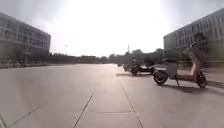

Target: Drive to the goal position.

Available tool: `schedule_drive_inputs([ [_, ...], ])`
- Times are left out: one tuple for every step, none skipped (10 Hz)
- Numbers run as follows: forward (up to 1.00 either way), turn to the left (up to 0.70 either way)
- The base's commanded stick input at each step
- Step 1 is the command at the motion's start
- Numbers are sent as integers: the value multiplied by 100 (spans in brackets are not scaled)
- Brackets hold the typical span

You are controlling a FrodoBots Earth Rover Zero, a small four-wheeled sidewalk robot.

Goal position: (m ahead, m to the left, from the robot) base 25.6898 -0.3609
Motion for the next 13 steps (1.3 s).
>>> schedule_drive_inputs([
  [100,40],
  [100,31],
  [100,4],
  [100,0],
  [100,0],
  [100,0],
  [100,0],
  [100,0],
  [100,0],
  [100,0],
  [100,0],
  [100,0],
  [100,0],
])
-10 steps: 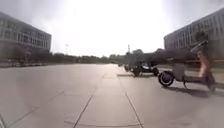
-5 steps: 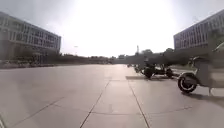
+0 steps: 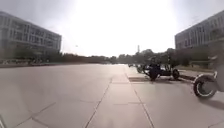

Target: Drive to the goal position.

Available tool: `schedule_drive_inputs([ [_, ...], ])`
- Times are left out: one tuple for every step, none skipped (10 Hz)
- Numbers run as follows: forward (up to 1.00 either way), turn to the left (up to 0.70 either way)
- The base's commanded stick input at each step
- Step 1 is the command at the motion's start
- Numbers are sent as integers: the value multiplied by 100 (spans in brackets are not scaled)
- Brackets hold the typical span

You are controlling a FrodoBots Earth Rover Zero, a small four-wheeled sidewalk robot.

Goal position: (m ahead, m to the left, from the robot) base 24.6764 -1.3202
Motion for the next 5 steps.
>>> schedule_drive_inputs([
  [100,-13],
  [100,-39],
  [100,0],
  [100,0],
  [100,0],
])
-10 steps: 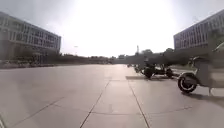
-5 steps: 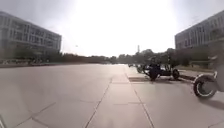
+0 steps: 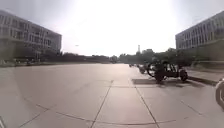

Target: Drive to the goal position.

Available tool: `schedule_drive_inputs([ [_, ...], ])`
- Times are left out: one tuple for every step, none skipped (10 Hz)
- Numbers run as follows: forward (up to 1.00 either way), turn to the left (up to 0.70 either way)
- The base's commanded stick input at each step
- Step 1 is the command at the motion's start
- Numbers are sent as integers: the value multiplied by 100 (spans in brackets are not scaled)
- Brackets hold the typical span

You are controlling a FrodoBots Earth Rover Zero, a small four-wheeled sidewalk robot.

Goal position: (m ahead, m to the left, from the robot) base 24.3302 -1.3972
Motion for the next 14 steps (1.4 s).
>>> schedule_drive_inputs([
  [100,0],
  [100,0],
  [100,0],
  [100,0],
  [100,0],
  [100,0],
  [100,0],
  [100,0],
  [100,0],
  [100,0],
  [100,-5],
  [100,-33],
  [100,-26],
  [100,-8],
])
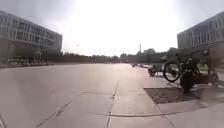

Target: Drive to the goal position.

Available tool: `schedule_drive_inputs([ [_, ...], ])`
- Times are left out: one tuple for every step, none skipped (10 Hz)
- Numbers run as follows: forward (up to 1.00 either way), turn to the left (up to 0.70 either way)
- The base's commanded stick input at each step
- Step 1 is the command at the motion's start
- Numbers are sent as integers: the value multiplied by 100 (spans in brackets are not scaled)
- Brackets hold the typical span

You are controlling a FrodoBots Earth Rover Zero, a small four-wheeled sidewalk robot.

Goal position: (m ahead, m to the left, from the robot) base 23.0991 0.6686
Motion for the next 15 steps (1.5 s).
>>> schedule_drive_inputs([
  [100,0],
  [100,0],
  [100,0],
  [100,0],
  [100,0],
  [100,0],
  [100,0],
  [100,0],
  [100,0],
  [100,0],
  [100,-8],
  [100,-29],
  [100,0],
  [100,0],
  [100,0],
])
